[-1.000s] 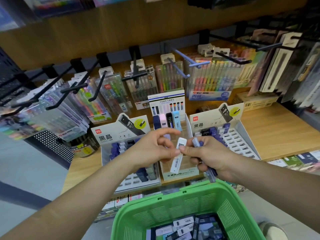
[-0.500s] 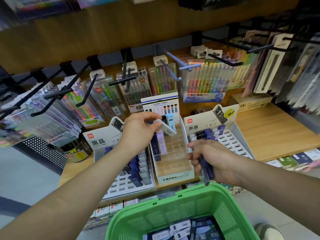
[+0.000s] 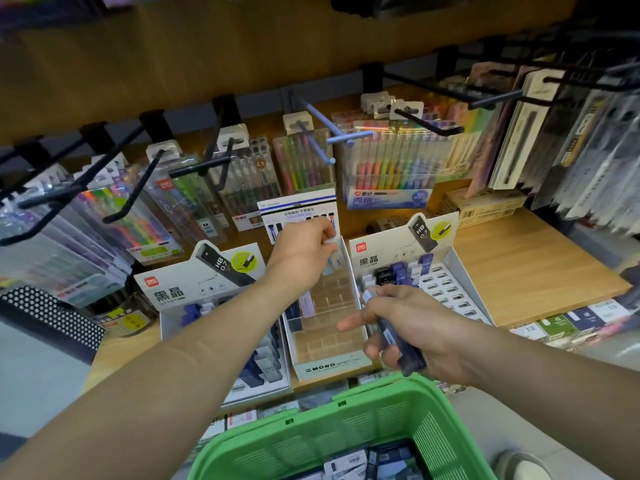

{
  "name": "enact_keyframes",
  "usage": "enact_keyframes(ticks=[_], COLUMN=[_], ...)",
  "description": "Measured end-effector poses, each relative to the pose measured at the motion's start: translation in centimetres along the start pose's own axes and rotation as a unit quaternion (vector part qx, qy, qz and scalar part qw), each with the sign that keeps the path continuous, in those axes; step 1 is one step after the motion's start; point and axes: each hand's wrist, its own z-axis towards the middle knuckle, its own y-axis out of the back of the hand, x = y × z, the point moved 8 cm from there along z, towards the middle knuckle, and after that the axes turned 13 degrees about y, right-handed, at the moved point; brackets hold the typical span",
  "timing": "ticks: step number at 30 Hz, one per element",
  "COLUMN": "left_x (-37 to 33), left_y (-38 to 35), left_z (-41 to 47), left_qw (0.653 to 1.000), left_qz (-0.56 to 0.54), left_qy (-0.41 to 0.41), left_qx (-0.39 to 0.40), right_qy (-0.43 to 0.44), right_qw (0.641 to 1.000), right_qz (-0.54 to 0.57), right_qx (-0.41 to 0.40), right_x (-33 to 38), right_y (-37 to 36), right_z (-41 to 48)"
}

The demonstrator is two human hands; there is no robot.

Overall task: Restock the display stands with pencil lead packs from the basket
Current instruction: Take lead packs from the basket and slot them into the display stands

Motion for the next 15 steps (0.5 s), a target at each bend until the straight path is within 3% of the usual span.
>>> enact_keyframes(ticks=[5,9,12,15], left_x=[-2.5,-3.3,-2.9,-2.0], left_y=[-1.3,-1.2,0.0,1.4], left_z=[-0.2,-0.2,-1.0,-3.6], left_qw=[0.982,0.971,0.984,0.998], left_qz=[0.153,0.186,0.130,-0.040], left_qy=[-0.106,-0.141,-0.111,-0.056], left_qx=[-0.017,-0.047,-0.052,0.000], right_qy=[0.009,0.000,0.007,0.001], right_qw=[0.999,0.999,0.999,0.999], right_qz=[0.032,0.029,0.012,0.027], right_qx=[-0.009,0.040,0.038,0.022], right_x=[0.2,0.2,0.2,0.2], right_y=[0.4,-0.2,-0.1,0.2], right_z=[-0.1,-0.7,-0.6,-0.3])
